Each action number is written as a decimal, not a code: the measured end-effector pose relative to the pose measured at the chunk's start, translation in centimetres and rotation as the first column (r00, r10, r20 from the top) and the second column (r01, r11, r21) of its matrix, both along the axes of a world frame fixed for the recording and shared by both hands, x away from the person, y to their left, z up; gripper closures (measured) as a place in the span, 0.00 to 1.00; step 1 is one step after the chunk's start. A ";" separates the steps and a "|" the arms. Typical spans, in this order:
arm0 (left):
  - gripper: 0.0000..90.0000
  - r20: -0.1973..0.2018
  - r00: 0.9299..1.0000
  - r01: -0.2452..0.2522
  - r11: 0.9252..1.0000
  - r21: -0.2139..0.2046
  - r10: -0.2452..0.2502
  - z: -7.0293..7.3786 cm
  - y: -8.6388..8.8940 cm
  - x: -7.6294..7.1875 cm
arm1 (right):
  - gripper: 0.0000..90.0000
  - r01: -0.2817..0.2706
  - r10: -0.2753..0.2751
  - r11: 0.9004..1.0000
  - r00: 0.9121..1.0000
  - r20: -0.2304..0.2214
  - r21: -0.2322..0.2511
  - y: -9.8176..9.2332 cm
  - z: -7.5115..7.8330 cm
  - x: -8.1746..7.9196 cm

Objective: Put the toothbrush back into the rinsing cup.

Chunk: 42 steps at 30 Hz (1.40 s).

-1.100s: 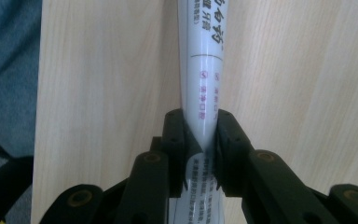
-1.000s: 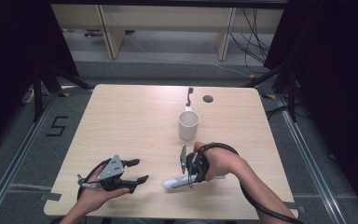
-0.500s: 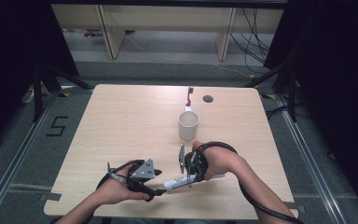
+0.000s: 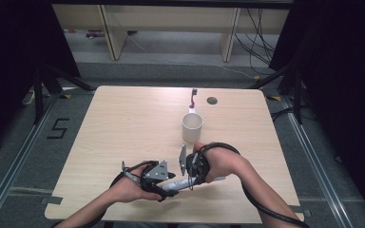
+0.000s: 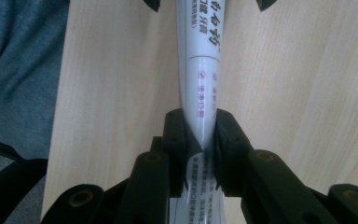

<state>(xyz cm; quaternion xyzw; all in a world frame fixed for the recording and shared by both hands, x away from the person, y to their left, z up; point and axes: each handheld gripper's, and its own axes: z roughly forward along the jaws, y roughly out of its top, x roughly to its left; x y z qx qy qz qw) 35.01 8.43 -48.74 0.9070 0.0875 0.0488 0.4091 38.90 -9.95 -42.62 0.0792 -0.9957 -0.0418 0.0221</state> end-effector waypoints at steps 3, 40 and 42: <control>0.46 0.009 1.000 0.010 1.000 -0.005 -0.010 -0.1 -0.2 0.1 | 0.86 0.018 -0.018 1.000 1.000 0.002 -0.003 0.1 0.2 -0.1; 0.82 0.106 0.994 0.006 0.998 -0.059 0.000 -0.2 -0.7 0.0 | 0.79 -0.003 0.002 0.999 1.000 0.031 0.040 1.6 2.1 -0.2; 0.83 0.095 0.995 0.002 0.997 -0.078 0.005 -0.3 -0.7 0.0 | 0.78 0.024 -0.026 0.999 0.999 0.035 0.034 1.7 2.2 -0.4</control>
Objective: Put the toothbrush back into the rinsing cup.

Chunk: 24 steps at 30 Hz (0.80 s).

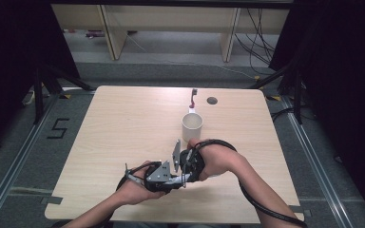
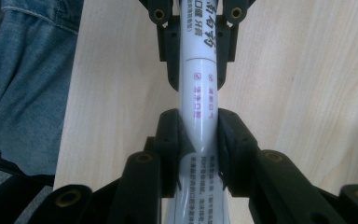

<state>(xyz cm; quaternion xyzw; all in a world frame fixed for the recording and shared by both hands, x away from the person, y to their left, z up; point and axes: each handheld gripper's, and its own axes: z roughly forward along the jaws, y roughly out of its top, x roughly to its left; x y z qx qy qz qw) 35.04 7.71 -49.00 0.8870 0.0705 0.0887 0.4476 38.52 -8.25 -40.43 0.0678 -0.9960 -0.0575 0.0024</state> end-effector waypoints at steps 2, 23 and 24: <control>0.83 0.020 1.000 0.008 1.000 0.016 -0.008 0.2 0.1 0.0 | 0.78 -0.017 0.017 1.000 1.000 0.005 0.003 0.1 0.0 0.1; 0.85 0.024 0.996 -0.086 0.990 -0.114 0.089 -0.2 1.4 0.5 | 0.47 0.192 -0.212 0.943 0.976 0.044 0.273 -2.2 3.3 0.4; 0.85 0.027 0.995 -0.095 0.988 -0.122 0.099 -0.2 1.5 0.6 | 0.46 0.222 -0.243 0.923 0.969 0.031 0.315 -2.6 3.5 0.2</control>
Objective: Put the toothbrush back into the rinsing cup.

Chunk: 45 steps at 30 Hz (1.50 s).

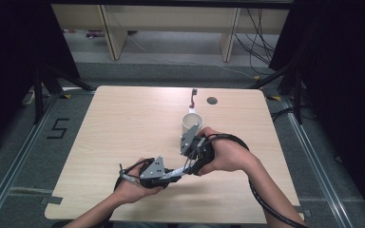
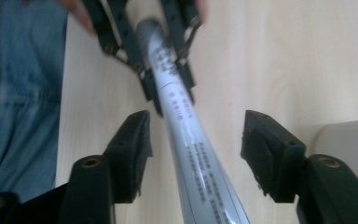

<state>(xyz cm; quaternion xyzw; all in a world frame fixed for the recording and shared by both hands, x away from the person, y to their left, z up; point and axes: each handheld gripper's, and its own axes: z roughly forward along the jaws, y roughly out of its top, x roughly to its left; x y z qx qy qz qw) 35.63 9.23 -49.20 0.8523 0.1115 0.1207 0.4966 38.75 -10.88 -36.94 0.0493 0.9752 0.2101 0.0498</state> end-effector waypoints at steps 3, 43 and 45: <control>0.85 -0.007 1.000 -0.029 0.999 -0.032 0.028 -0.2 0.3 0.1 | 0.46 0.028 -0.038 0.986 0.998 0.054 0.164 -1.2 0.3 0.0; 0.85 0.021 0.954 -0.286 0.927 -0.244 0.300 0.9 3.0 2.0 | 0.45 0.494 -0.455 0.545 0.853 -0.255 0.677 -4.7 -6.2 -0.6; 0.85 0.023 0.953 -0.288 0.926 -0.245 0.303 0.9 3.0 2.0 | 0.45 0.491 -0.460 0.544 0.853 -0.248 0.680 -4.7 -6.3 -0.5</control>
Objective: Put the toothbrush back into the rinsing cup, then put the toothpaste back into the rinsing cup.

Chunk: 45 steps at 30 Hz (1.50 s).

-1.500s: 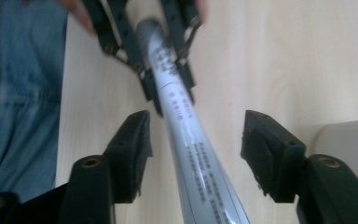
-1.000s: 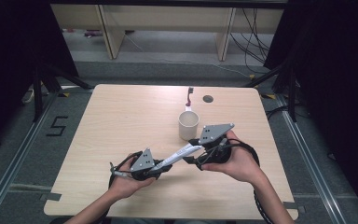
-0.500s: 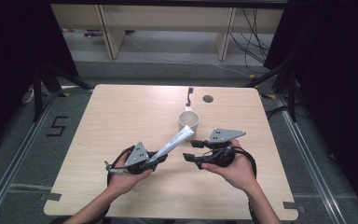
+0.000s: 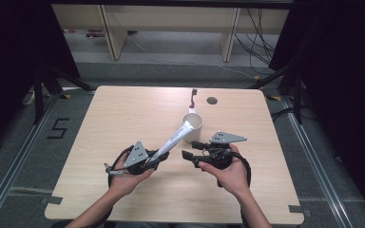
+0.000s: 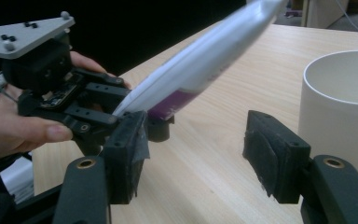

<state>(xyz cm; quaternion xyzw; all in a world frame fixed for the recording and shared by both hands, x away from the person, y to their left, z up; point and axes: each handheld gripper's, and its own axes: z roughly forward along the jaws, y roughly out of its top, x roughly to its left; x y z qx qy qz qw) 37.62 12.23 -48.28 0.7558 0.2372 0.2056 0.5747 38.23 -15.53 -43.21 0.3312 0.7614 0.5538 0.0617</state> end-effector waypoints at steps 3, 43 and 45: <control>0.85 0.004 1.000 0.003 1.000 0.002 -0.003 0.1 -0.1 0.1 | 0.45 0.031 -0.030 0.999 0.999 -0.018 0.034 0.1 -0.2 0.2; 0.84 0.046 0.998 -0.029 0.999 -0.021 0.030 -0.1 -0.3 0.0 | 0.40 0.138 -0.110 0.970 0.984 -0.142 0.202 1.8 -0.1 1.5; 0.84 0.048 0.998 -0.031 0.999 -0.015 0.031 -0.1 -0.3 0.0 | 0.40 0.138 -0.111 0.970 0.984 -0.142 0.200 2.1 -0.1 1.7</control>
